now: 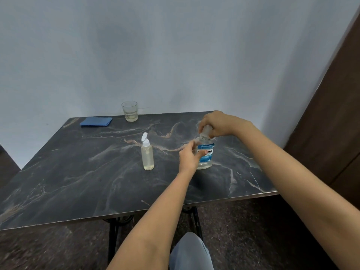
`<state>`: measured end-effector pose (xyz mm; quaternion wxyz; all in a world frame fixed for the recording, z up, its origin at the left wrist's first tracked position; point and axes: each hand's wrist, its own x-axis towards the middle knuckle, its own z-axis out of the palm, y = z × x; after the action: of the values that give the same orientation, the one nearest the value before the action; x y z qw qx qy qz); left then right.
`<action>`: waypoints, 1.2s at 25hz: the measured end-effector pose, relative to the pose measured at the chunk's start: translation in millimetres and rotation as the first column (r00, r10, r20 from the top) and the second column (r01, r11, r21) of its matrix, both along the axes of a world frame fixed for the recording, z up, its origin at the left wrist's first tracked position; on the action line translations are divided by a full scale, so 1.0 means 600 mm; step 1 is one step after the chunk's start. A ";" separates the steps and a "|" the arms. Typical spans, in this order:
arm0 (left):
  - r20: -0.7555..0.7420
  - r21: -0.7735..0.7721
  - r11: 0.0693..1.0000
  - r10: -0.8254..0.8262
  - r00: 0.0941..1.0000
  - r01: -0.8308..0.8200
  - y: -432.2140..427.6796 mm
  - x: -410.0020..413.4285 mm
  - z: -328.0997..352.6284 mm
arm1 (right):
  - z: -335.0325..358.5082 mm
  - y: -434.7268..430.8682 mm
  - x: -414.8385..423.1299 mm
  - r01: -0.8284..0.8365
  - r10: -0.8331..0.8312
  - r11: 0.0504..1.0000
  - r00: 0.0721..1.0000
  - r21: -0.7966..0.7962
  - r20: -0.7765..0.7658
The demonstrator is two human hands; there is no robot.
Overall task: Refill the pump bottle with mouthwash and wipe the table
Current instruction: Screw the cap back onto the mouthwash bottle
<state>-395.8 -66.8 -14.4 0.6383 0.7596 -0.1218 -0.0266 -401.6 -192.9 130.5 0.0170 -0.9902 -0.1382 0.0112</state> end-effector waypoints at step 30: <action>0.180 0.232 0.939 0.216 0.960 -0.255 -0.036 -0.016 -0.005 | -0.079 0.044 0.035 0.534 -0.461 0.842 0.788 -0.081 0.409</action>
<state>-405.7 -88.5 -17.5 0.5236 0.8437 -0.0739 0.0928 -380.8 -166.3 83.2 -0.1029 -0.9716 0.1296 -0.1690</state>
